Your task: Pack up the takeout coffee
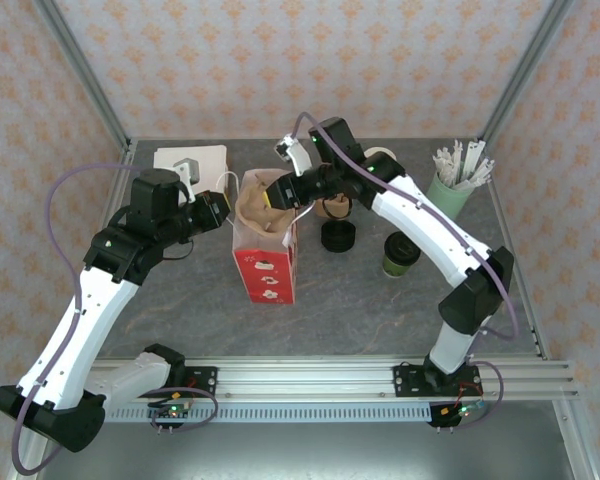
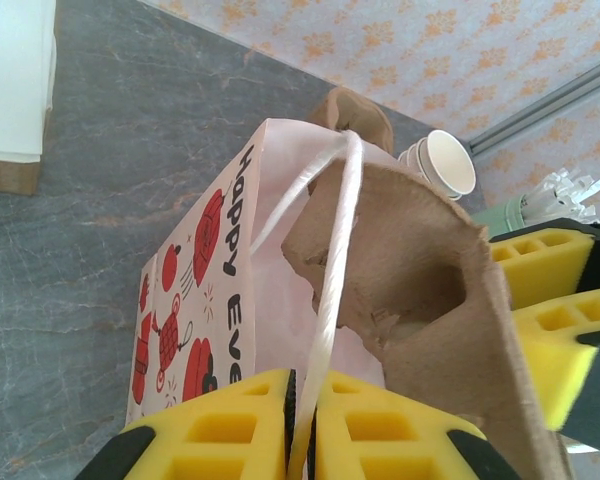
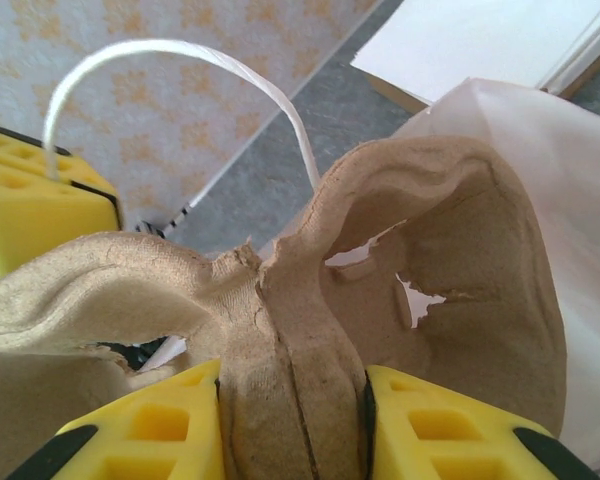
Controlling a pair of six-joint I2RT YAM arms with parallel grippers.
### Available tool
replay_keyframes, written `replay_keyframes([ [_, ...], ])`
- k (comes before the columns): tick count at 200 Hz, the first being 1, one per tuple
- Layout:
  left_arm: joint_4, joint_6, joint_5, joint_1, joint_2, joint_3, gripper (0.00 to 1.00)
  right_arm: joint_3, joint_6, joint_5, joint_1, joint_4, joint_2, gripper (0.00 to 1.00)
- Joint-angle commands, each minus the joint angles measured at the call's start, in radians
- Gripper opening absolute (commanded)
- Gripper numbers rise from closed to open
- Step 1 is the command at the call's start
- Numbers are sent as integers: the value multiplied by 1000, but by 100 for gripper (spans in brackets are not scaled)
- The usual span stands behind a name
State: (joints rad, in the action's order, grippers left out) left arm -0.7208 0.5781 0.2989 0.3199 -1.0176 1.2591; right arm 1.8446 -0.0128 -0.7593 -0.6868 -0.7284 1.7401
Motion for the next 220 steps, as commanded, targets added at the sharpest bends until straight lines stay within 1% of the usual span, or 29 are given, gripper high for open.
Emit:
replay_keyframes([
  [1, -5, -6, -21, -5, 16, 2, 14, 62, -96, 51, -5, -87, 14, 32],
  [41, 4, -6, -2, -5, 14, 9, 14, 151, -173, 119, -11, -199, 68, 32],
  [88, 9, -6, 24, -5, 8, 27, 14, 199, -272, 240, -62, -284, 111, 32],
  [114, 9, -7, 36, -5, 6, 34, 14, 196, -259, 288, -63, -276, 114, 32],
  [169, 13, -12, 65, -5, 10, 38, 14, 211, -210, 336, -63, -281, 124, 32],
  [220, 1, -24, 93, -5, 16, 39, 14, 235, -123, 307, -63, -232, 119, 32],
])
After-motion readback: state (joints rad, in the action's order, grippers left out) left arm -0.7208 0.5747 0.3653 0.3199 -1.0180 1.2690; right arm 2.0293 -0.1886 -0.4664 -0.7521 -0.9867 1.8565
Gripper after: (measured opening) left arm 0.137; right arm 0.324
